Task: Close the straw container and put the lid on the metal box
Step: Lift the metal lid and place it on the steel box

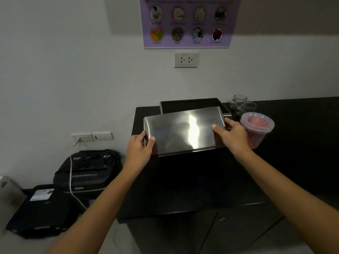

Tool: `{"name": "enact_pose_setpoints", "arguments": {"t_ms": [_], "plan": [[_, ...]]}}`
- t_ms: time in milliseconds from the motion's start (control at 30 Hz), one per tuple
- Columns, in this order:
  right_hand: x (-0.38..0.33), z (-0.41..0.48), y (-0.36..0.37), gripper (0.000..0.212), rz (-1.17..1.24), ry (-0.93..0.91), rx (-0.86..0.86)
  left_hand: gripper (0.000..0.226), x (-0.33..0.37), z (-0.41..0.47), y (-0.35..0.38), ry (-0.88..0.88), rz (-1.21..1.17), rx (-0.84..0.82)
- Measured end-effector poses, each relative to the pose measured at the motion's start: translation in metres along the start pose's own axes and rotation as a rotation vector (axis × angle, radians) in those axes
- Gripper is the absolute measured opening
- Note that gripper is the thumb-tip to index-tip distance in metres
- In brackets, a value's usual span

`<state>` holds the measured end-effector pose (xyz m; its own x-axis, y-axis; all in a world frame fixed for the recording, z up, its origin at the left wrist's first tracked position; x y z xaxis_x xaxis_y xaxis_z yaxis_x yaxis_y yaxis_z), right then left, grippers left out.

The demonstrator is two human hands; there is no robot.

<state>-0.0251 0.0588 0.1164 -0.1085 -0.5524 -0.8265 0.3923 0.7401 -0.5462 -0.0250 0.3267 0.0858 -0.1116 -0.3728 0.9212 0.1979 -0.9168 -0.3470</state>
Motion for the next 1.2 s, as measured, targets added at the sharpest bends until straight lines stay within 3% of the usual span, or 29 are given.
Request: {"name": "enact_pose_setpoints", "arguments": {"t_ms": [400, 700, 1200], "plan": [[-0.013, 0.050, -0.007, 0.067, 0.097, 0.054, 0.060, 0.042, 0.033, 0.063, 0.015, 0.022, 0.020, -0.011], [-0.030, 0.119, -0.006, 0.034, -0.025, -0.117, 0.053, 0.037, 0.049, 0.108, 0.035, -0.121, -0.021, -0.026], [-0.024, 0.172, 0.010, 0.035, -0.149, -0.230, -0.072, 0.041, 0.047, 0.123, 0.049, -0.253, 0.006, 0.056]]}}
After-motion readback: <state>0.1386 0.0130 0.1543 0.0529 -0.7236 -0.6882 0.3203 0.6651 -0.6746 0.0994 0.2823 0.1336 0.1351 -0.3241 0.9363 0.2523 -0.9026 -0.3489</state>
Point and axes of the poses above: each hand's wrist, its own z-axis towards the middle knuckle, its own y-axis out of the palm, x = y × z, the point moved 4 cm from there along z, towards the middle knuckle, and after that the axes turned 10 degrees about -z, right-handed, at the moved point
